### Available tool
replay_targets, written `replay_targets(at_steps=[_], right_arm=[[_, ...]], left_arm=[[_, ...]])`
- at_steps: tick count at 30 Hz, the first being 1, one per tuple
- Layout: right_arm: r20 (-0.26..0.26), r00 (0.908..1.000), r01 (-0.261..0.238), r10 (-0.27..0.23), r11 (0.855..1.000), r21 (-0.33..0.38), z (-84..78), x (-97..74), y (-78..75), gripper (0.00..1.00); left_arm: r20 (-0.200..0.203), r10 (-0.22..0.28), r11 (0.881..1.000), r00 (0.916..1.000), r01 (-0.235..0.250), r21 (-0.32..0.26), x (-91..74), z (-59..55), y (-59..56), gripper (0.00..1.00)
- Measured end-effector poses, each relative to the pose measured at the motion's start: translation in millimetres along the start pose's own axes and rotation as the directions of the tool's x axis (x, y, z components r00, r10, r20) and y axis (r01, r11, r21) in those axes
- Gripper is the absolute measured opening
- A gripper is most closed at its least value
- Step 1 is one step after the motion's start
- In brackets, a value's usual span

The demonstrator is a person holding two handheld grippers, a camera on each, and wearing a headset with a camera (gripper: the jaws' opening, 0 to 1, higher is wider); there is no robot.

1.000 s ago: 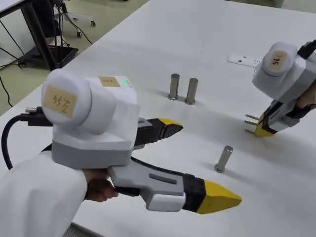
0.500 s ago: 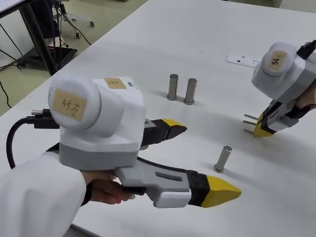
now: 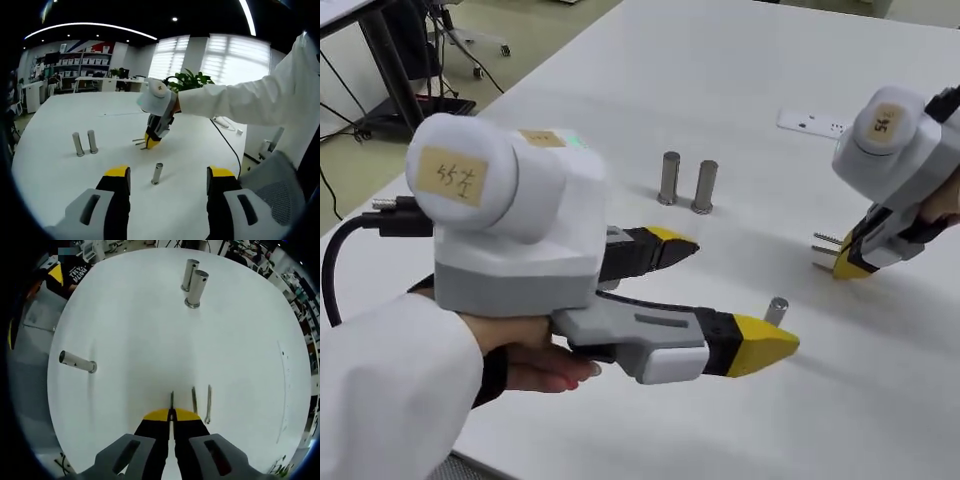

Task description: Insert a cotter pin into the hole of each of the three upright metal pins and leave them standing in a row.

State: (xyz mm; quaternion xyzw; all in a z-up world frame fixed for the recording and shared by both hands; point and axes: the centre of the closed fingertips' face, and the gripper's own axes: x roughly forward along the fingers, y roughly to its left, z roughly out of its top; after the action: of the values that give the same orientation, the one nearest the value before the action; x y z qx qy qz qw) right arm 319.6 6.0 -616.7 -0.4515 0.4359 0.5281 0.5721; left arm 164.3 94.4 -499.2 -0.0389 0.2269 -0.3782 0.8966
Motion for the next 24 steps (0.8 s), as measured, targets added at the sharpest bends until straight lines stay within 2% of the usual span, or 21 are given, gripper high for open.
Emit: replay_targets(at_steps=[2,4,6,8,9,10,11,15,18,21,24], right_arm=[[-0.001,1.0000,0.000,0.000,1.000,-0.001,0.0,0.0,-0.1,0.00],[0.000,1.0000,0.001,-0.001,1.000,0.000,0.0,0.1,-0.3,0.00],[0.003,1.0000,0.003,-0.003,1.000,0.000,0.1,0.0,0.1,0.00],[0.004,1.0000,0.003,-0.003,1.000,-0.002,0.2,-0.1,0.4,0.00],[0.006,1.0000,0.003,-0.003,1.000,-0.006,0.2,-0.1,0.4,0.00],[0.008,1.0000,0.005,-0.005,1.000,-0.009,0.1,-0.2,0.4,0.00],[0.011,0.9999,0.006,-0.006,1.000,-0.007,0.1,-0.2,0.5,0.00],[0.039,0.9991,0.014,-0.015,1.000,0.017,-0.6,-0.9,1.0,0.00],[0.056,0.9983,0.013,-0.015,0.999,0.034,-0.7,-1.2,1.2,0.00],[0.076,0.9970,0.012,-0.015,0.999,0.040,-1.0,-1.9,1.9,0.00],[0.081,0.9966,0.009,-0.012,0.999,0.041,-3.1,-2.5,3.3,0.00]], left_arm=[[-0.008,-0.013,1.000,0.9999,0.013,-0.019,0.7,-1.9,-2.4,0.56],[0.028,-0.018,0.999,0.9994,0.019,-0.043,1.2,2.4,-3.8,0.56],[0.036,-0.029,0.998,0.9989,0.030,-0.053,0.6,3.3,-5.9,0.56],[0.043,-0.021,0.999,0.9989,0.023,-0.038,0.9,3.7,-5.5,0.56],[0.045,0.006,1.000,0.9990,-0.007,0.020,1.7,3.4,-0.3,0.56],[0.038,0.014,0.997,0.9992,-0.017,0.074,2.4,1.4,0.6,0.56],[0.032,0.001,0.996,0.9995,-0.004,0.086,3.1,-0.2,-1.6,0.57],[0.038,-0.005,0.998,0.9993,0.003,0.055,6.1,-2.0,-2.7,0.57],[0.033,-0.006,0.997,0.9994,0.004,0.073,7.0,-4.3,-3.5,0.57],[0.029,-0.009,0.997,0.9995,0.007,0.074,7.4,-5.3,-3.8,0.63],[0.040,-0.010,0.998,0.9991,0.007,0.060,8.4,-3.9,-4.4,0.60]])
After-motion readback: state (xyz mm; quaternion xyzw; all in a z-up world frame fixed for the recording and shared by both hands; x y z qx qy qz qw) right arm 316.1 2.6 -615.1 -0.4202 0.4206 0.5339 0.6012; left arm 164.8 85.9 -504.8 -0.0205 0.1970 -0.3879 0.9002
